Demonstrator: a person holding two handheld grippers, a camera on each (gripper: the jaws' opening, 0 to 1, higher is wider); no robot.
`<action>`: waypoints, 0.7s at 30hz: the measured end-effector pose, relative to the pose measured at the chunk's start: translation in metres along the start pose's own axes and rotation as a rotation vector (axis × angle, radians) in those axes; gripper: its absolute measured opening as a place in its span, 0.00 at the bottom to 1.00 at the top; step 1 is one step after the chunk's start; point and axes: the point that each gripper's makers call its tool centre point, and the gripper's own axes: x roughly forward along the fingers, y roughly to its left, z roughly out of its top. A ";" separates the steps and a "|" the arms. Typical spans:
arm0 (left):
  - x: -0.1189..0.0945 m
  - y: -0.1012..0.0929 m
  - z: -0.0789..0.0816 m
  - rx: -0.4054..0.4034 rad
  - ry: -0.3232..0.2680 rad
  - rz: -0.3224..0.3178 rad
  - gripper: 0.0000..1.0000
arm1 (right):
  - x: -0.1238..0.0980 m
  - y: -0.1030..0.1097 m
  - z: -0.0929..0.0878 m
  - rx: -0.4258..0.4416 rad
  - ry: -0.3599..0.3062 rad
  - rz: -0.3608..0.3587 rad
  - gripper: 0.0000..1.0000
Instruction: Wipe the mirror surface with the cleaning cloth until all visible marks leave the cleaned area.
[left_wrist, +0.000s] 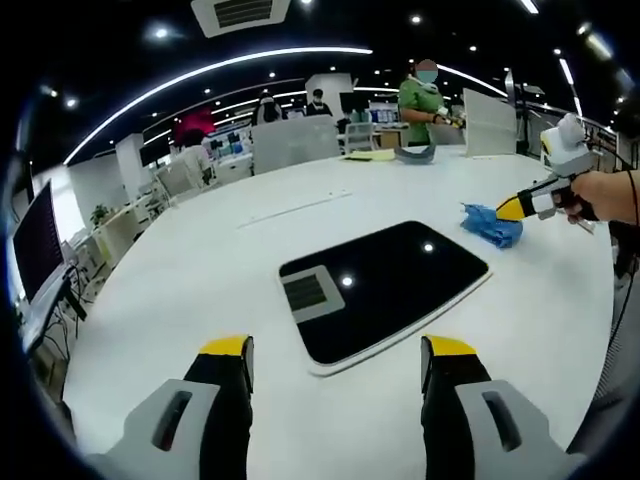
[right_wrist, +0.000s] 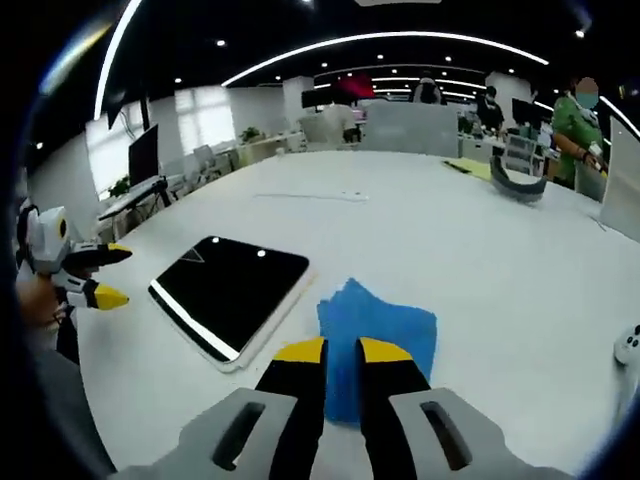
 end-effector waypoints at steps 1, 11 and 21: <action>0.000 0.000 0.000 0.000 0.000 0.000 0.67 | -0.001 0.000 0.002 0.002 -0.006 0.000 0.14; 0.001 0.001 -0.002 -0.003 0.006 0.001 0.67 | 0.008 -0.012 -0.017 -0.007 0.046 -0.074 0.11; -0.002 0.005 0.001 -0.027 -0.012 0.012 0.69 | 0.003 -0.006 -0.001 0.017 -0.026 -0.050 0.15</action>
